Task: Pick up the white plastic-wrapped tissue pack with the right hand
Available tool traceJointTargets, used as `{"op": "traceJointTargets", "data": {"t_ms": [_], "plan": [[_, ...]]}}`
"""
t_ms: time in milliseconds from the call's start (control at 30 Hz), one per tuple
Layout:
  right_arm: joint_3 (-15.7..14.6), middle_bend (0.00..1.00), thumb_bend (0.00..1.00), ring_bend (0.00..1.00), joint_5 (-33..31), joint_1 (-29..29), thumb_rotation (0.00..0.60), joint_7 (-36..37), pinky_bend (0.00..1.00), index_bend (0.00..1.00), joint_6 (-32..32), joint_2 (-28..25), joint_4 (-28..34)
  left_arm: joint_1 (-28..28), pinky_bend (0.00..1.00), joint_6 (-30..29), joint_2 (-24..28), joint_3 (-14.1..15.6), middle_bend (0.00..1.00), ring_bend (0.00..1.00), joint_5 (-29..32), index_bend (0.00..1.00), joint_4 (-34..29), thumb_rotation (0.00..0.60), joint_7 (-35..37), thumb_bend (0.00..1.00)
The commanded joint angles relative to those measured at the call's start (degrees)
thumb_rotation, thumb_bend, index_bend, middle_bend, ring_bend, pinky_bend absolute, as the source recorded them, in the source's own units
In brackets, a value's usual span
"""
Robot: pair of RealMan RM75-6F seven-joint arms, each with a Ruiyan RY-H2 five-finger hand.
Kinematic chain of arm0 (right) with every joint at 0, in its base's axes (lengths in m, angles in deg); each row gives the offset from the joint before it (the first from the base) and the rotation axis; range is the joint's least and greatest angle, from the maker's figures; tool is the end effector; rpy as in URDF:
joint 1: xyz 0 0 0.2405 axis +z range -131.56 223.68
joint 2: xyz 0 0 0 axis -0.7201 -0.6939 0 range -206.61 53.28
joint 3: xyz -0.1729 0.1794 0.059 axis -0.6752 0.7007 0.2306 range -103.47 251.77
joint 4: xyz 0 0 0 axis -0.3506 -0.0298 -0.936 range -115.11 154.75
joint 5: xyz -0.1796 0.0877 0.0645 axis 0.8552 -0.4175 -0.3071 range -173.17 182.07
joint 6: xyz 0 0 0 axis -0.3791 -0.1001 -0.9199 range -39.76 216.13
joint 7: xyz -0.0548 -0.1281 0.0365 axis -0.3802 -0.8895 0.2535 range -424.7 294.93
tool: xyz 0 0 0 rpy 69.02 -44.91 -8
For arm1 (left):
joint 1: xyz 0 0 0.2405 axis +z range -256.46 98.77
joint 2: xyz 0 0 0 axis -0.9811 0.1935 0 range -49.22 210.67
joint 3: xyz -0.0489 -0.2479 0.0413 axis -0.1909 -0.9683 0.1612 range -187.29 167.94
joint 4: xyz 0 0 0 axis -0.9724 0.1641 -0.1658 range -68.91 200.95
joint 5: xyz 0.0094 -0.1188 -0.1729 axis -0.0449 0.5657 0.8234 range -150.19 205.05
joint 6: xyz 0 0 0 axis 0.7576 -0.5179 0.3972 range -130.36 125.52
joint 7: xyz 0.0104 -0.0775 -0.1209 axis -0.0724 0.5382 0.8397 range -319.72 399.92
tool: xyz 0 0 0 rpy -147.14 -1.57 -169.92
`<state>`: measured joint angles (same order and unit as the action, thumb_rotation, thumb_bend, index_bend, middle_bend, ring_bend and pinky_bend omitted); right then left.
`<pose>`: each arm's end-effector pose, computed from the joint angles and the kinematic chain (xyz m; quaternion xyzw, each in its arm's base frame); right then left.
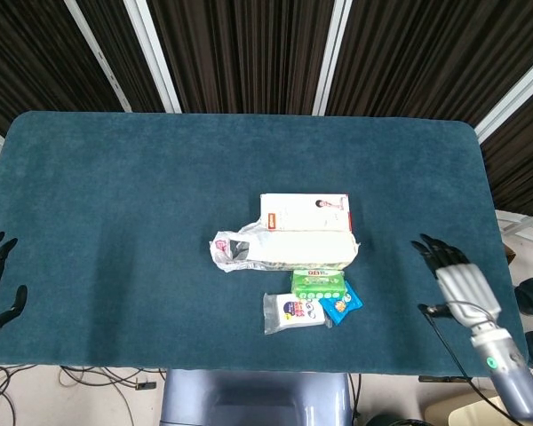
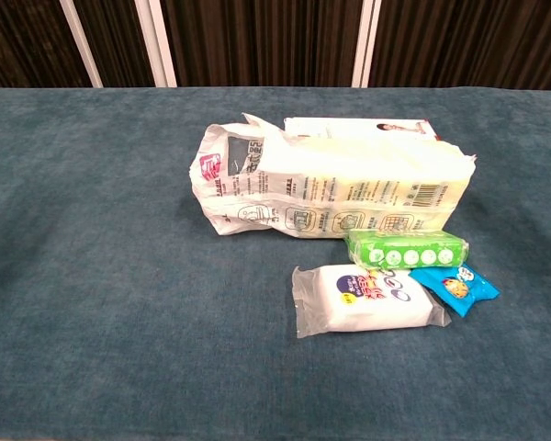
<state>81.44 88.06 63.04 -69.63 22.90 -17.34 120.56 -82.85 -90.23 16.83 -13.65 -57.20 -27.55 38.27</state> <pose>-0.2551 -0.2483 0.1380 0.6899 -0.3905 0.3575 0.4936 -0.3085 0.1799 0.1688 -0.5738 -0.3733 -0.3970 0.6114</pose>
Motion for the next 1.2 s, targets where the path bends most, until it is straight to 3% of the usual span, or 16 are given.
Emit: {"op": "traceJointTargets", "data": {"t_ms": [33,467,767,1200], "plan": [[2.2,0.03,0.12,0.09,-3.8,4.7,0.6,-2.3,0.16,0.08,5.6,0.0,3.0,0.1,0.0,0.0,0.0,0.0,0.0,0.0,0.1,0.07,0.1,0.6,0.0,0.44],[4.6,0.04,0.12,0.09,-17.7,15.1,0.6,-18.0,0.16,0.08,12.0,10.4,4.3,0.1,0.0,0.2,0.1,-0.3,0.0,0.0,0.9,0.07,-0.5,0.6,0.2,0.44],[5.2,0.04,0.12,0.09,-26.4,21.1,0.6,-27.3,0.16,0.08,10.9,18.5,2.2,-0.1,0.0,0.7,0.3,-0.6,0.0,0.0,1.5,0.07,-0.9,0.6,0.4,0.44],[6.2,0.06,0.12,0.09,-34.3,27.9,0.6,-36.7,0.16,0.09,7.0,25.0,0.3,-0.3,0.0,1.3,0.5,-1.0,0.0,0.0,2.6,0.07,-1.5,0.6,0.5,0.45]]}}
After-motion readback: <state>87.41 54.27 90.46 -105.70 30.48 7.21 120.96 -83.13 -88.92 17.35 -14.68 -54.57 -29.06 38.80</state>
